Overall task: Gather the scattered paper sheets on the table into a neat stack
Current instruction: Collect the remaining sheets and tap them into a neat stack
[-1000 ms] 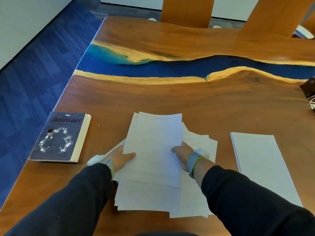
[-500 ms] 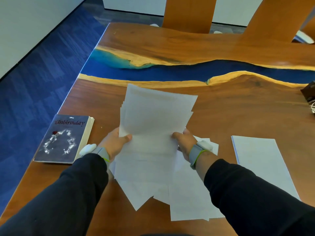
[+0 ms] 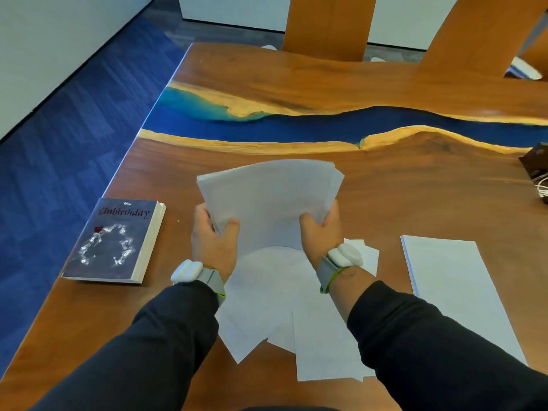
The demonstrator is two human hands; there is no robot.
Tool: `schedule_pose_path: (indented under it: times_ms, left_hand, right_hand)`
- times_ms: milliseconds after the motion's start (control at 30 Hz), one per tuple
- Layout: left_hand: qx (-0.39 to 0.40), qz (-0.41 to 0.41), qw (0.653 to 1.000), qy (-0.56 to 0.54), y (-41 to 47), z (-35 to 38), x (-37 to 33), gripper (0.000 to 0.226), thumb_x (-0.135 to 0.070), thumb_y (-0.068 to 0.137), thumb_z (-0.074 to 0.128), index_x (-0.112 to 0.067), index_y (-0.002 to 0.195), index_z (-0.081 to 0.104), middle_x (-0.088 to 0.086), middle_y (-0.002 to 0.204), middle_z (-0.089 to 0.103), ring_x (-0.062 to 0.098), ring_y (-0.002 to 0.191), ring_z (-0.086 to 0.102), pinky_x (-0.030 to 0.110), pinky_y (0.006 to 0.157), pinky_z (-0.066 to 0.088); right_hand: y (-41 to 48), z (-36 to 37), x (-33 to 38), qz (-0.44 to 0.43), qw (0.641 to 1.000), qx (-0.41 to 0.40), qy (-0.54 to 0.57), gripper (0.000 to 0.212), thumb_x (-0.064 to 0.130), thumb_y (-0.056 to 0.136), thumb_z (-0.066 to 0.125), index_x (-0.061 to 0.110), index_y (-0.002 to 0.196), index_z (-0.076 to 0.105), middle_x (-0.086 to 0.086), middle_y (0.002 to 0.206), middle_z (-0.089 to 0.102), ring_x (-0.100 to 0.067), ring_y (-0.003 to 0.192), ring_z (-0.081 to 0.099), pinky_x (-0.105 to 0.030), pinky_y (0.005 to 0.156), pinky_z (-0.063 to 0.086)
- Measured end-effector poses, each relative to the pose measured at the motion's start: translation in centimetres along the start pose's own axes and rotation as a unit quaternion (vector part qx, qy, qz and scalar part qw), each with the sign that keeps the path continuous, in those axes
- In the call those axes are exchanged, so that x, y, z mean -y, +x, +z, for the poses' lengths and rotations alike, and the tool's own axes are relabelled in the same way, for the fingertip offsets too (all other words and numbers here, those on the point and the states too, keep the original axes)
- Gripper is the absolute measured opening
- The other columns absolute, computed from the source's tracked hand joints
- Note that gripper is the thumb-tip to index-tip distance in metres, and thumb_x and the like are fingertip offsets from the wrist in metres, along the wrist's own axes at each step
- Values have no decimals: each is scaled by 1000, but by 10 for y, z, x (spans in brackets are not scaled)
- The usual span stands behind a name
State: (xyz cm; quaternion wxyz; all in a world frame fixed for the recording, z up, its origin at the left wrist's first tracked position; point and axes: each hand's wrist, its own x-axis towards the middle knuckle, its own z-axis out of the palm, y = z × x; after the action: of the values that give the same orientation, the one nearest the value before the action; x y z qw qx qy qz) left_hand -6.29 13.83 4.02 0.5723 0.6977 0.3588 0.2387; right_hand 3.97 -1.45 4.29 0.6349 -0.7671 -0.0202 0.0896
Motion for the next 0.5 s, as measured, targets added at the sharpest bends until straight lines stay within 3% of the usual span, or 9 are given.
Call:
schedule_pose_path:
  times_ms: [67, 167, 267, 367, 500]
  left_hand:
    - [14, -17, 1000, 8, -1, 0, 7, 23, -17, 95, 59, -31, 113, 53, -16, 99, 65, -1, 87, 63, 23, 71, 50]
    - [2, -11, 1000, 13, 1, 3, 11, 9, -19, 100, 49, -21, 102, 58, -6, 85, 63, 6, 67, 53, 29, 64, 48]
    - [-8, 5, 1000, 4, 1, 7, 11, 14, -21, 101, 45, -15, 99, 57, -2, 76, 56, 5, 57, 44, 30, 57, 43]
    - [21, -16, 1000, 15, -3, 12, 12, 14, -11, 95, 43, -16, 103, 53, -4, 79, 58, 7, 59, 47, 30, 57, 45]
    - [30, -46, 998, 40, -8, 17, 17, 19, -10, 97, 40, -21, 101, 55, 1, 83, 58, 15, 66, 47, 32, 61, 41]
  right_hand:
    - [-1, -2, -7, 23, 1000, 10, -19, 40, 13, 83, 52, 34, 118, 50, 15, 98, 65, 5, 81, 63, -8, 64, 46]
    - [-2, -3, -9, 24, 999, -13, -17, 39, 11, 83, 48, 34, 114, 50, 21, 90, 63, 10, 74, 61, -7, 61, 44]
    - [0, -5, -8, 16, 999, -33, -9, 42, 10, 81, 47, 43, 107, 48, 26, 84, 60, 11, 68, 58, -4, 58, 44]
    - [4, -9, -10, 52, 998, 16, -18, 31, 10, 81, 49, 28, 107, 46, 14, 81, 55, 0, 63, 53, -18, 56, 42]
    - [8, -12, -14, 90, 995, 38, -30, 26, 10, 82, 48, 19, 106, 46, 5, 82, 54, -13, 67, 51, -26, 57, 40]
